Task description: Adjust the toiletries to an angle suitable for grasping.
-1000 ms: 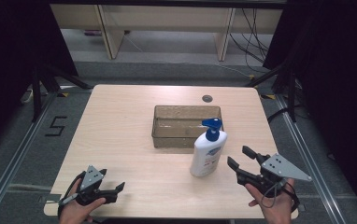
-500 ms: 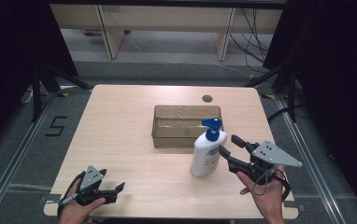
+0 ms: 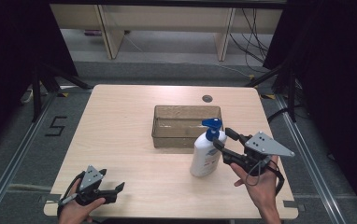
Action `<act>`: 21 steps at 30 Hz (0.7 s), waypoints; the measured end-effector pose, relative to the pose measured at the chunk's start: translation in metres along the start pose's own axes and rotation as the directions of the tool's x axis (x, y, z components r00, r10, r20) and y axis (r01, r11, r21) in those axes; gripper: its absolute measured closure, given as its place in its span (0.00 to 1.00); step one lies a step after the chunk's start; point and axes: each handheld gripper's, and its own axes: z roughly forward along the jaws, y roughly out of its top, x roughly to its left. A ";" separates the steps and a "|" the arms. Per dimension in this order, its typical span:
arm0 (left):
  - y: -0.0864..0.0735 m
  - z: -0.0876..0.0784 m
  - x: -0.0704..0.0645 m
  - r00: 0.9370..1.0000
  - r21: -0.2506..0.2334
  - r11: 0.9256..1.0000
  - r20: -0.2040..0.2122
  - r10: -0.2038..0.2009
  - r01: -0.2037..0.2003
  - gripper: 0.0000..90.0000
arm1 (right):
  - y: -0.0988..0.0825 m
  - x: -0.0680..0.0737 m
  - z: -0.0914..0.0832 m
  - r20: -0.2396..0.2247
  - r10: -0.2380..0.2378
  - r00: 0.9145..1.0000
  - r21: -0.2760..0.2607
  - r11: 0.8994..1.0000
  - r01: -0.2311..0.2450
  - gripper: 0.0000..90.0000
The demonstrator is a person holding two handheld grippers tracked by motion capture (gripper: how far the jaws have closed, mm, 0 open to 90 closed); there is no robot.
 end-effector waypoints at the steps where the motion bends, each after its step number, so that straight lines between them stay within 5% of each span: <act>1: 0.000 0.000 0.000 1.000 0.004 1.000 0.000 0.006 -0.006 0.16 | 0.001 0.000 0.001 0.001 -0.010 1.000 0.001 1.000 0.010 0.53; 21: 0.000 0.000 0.001 1.000 -0.002 1.000 0.001 0.000 0.000 0.16 | 0.006 0.000 0.024 -0.024 0.001 1.000 -0.002 1.000 -0.001 0.64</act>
